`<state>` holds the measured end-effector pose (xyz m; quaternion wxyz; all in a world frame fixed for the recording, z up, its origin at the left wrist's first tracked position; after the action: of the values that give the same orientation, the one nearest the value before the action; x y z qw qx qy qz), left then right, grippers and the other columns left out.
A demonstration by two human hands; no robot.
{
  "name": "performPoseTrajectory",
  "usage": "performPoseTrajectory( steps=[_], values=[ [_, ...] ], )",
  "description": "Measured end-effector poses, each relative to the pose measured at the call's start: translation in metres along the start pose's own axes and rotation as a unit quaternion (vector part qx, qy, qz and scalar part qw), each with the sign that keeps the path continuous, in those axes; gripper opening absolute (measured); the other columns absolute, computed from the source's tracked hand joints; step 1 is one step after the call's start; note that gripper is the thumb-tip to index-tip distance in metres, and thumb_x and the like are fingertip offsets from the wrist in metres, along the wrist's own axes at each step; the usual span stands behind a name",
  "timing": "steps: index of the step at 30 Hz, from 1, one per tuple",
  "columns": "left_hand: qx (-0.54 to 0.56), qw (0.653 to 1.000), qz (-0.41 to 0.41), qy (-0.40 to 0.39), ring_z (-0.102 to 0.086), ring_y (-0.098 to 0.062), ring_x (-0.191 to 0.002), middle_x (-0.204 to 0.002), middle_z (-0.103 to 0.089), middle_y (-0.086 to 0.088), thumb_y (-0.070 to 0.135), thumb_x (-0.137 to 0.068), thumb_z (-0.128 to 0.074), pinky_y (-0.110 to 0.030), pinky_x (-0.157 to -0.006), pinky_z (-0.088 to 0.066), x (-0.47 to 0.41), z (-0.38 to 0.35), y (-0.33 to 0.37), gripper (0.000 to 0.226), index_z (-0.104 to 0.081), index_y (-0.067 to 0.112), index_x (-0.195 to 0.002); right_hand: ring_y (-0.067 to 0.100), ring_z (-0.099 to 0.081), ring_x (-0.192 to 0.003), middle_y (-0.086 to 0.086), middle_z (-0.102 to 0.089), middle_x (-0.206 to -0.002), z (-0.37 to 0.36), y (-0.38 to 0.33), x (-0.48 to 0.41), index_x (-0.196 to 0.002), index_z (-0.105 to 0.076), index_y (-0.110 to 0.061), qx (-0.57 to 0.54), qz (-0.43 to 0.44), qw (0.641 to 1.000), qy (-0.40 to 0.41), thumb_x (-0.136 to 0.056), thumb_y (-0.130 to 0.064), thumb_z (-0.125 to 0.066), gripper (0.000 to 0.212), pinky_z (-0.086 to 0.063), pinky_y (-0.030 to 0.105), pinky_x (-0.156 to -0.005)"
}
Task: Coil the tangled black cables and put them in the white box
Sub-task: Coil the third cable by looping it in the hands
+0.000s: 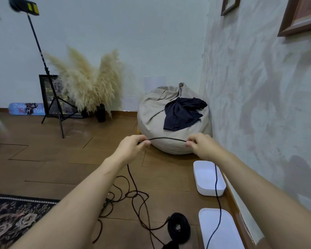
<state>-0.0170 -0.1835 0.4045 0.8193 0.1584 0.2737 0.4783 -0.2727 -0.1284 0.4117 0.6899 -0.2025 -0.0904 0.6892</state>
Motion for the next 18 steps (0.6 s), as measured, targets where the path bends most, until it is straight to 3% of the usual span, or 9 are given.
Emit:
performPoseTrajectory(
  steps=[4,6,9,12,14,16,18],
  values=[
    [0.001,0.997,-0.07,-0.017,-0.054,-0.007,-0.069,-0.071,-0.061,0.008,0.042,-0.103,-0.057,-0.025,-0.061,-0.038,0.002,-0.02,0.04,0.024,-0.069,0.026,-0.09,0.01,-0.066,-0.085,-0.008,-0.07,-0.085,-0.021,-0.026,0.004,-0.111,-0.06,-0.035,-0.118,0.036,0.991,-0.057,-0.1,-0.044,-0.057,0.014,-0.05,0.032,-0.076],
    [0.001,0.996,-0.087,-0.036,-0.054,-0.01,-0.07,-0.071,-0.061,0.005,0.042,-0.103,-0.057,-0.024,-0.059,-0.036,0.003,-0.033,0.048,0.026,-0.068,0.023,-0.089,0.008,-0.061,-0.083,-0.012,-0.065,-0.084,-0.018,-0.038,0.006,-0.096,-0.063,-0.04,-0.113,0.078,0.99,-0.044,-0.102,-0.041,-0.056,0.009,-0.046,0.032,-0.074],
    [0.03,0.998,-0.039,-0.032,-0.057,-0.01,-0.069,-0.075,-0.065,0.005,0.043,-0.103,-0.057,-0.028,-0.062,-0.04,0.004,-0.031,0.024,0.026,-0.069,0.026,-0.088,0.014,-0.058,-0.082,-0.012,-0.064,-0.084,-0.003,-0.036,0.005,-0.081,-0.06,-0.04,-0.034,0.088,0.996,0.012,-0.105,-0.035,-0.05,0.027,-0.041,0.035,-0.069],
    [0.029,0.999,0.03,-0.022,-0.055,-0.01,-0.066,-0.074,-0.064,0.005,0.043,-0.103,-0.056,-0.029,-0.06,-0.04,0.007,-0.019,-0.012,0.027,-0.07,0.027,-0.087,0.022,-0.06,-0.083,-0.007,-0.067,-0.091,0.017,-0.008,0.003,-0.09,-0.064,-0.033,0.024,0.017,0.996,0.087,-0.105,-0.032,-0.044,0.024,-0.047,0.037,-0.068],
    [0.024,0.999,0.031,-0.014,-0.058,-0.012,-0.07,-0.077,-0.067,0.003,0.043,-0.104,-0.055,-0.031,-0.063,-0.043,0.006,-0.014,-0.017,0.027,-0.07,0.027,-0.087,0.023,-0.062,-0.085,-0.005,-0.067,-0.091,0.012,0.002,0.002,-0.093,-0.065,-0.032,0.024,0.006,0.998,0.054,-0.104,-0.031,-0.046,0.022,-0.046,0.037,-0.068],
    [0.038,0.999,0.013,-0.017,-0.058,-0.009,-0.071,-0.078,-0.067,0.006,0.043,-0.104,-0.054,-0.03,-0.064,-0.043,0.004,-0.016,-0.007,0.027,-0.069,0.028,-0.088,0.019,-0.062,-0.093,-0.008,-0.065,-0.095,0.001,-0.004,0.003,-0.107,-0.066,-0.032,-0.039,0.018,0.999,0.005,-0.103,-0.035,-0.052,0.015,-0.047,0.035,-0.075],
    [0.034,0.999,-0.019,-0.035,-0.057,-0.006,-0.071,-0.077,-0.065,0.007,0.044,-0.104,-0.054,-0.028,-0.065,-0.043,0.003,-0.024,0.012,0.026,-0.069,0.03,-0.087,0.014,-0.061,-0.094,-0.009,-0.064,-0.096,-0.006,-0.023,0.006,-0.12,-0.064,-0.035,-0.096,0.046,0.994,-0.028,-0.101,-0.043,-0.056,0.022,-0.049,0.033,-0.082]
  ],
)
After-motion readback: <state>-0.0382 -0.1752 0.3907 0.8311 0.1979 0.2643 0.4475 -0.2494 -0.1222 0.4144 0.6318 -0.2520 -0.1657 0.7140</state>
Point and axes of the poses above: each hand's wrist, its own x-axis away from the middle knuckle, its own z-axis out of the back of the hand, y = z × x, the point moved 7 cm from there along -x, towards the middle knuckle
